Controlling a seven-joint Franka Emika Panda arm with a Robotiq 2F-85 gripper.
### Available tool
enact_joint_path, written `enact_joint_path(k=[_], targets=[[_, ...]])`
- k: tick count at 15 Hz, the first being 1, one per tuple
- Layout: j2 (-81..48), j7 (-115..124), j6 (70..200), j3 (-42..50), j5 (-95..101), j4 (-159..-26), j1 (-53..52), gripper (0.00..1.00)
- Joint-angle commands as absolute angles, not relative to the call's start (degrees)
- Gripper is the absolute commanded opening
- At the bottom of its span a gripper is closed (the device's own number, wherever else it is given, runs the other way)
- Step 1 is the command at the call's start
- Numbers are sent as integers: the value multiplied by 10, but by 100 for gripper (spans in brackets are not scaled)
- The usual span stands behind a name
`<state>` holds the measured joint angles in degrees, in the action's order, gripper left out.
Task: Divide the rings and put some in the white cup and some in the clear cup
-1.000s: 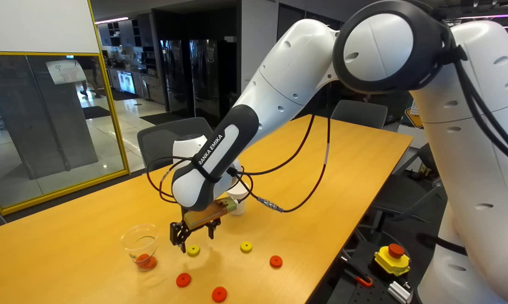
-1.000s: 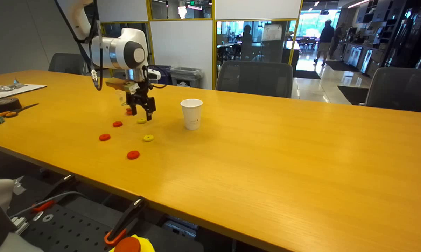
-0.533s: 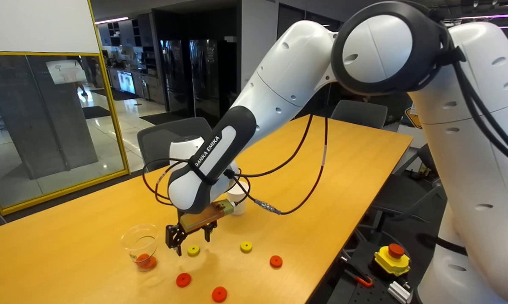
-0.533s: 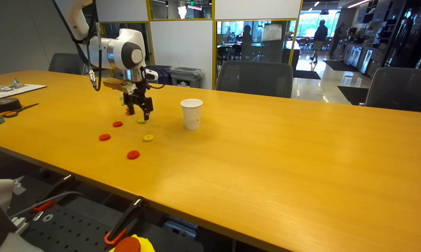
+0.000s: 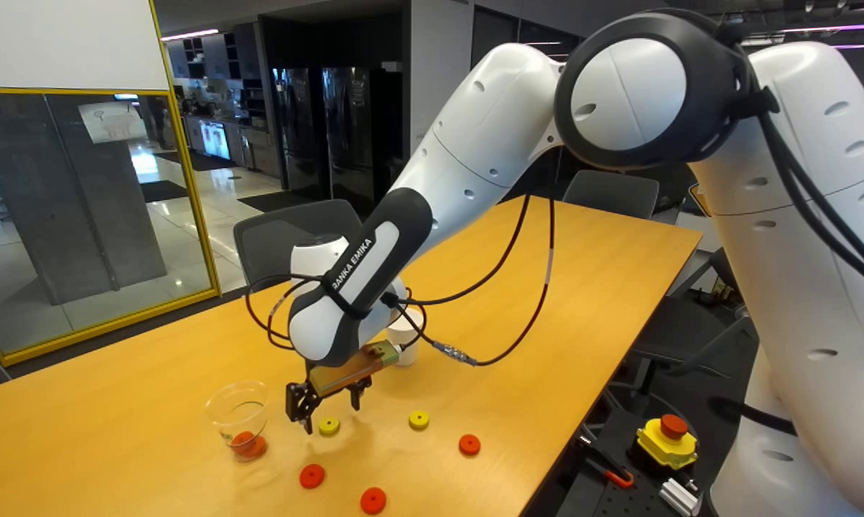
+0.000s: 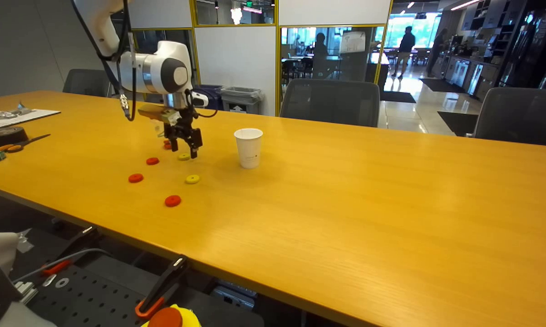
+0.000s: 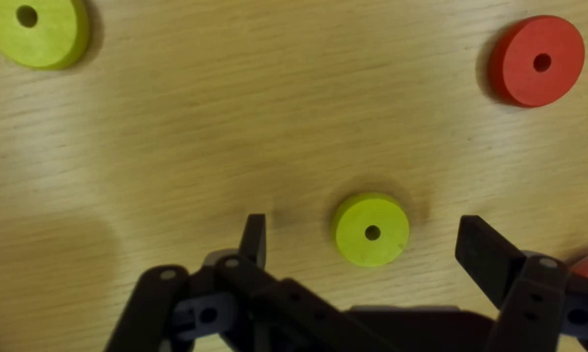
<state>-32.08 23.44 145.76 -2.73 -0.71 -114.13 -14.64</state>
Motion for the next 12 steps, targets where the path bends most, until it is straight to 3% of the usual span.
enact_joint_path(k=[1, 7, 8, 10, 12], targets=[[-333, 240, 1464, -17, 0, -1123, -159, 100], [-339, 240, 1463, -13, 5, -1118, -165, 98], [-340, 240, 1464, -12, 7, -1118, -166, 74], [-341, 239, 1463, -11, 8, -1117, -167, 69], [-341, 239, 1462, -10, 9, -1116, -168, 52]])
